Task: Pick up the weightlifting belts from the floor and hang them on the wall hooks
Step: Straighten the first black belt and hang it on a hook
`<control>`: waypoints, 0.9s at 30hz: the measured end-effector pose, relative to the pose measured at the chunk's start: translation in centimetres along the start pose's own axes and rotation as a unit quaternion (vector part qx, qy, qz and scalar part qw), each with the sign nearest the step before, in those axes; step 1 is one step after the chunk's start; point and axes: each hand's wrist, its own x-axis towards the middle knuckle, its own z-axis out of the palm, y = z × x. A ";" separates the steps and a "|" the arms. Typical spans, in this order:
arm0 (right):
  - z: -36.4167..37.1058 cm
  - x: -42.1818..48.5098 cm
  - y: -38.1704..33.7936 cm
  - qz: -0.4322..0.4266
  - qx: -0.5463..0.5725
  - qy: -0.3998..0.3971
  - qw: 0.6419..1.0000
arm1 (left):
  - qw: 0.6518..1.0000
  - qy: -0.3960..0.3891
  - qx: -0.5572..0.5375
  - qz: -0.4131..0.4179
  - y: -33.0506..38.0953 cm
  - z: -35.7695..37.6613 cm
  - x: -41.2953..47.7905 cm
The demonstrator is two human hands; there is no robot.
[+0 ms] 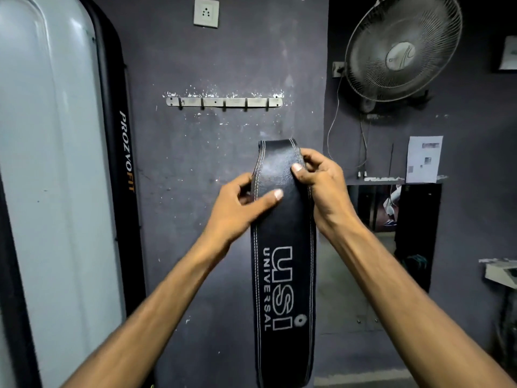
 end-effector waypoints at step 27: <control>-5.1 -8.1 8.7 0.077 -0.215 -0.233 0.945 | 0.987 -0.027 -0.153 -0.047 1.1 -0.5 6.0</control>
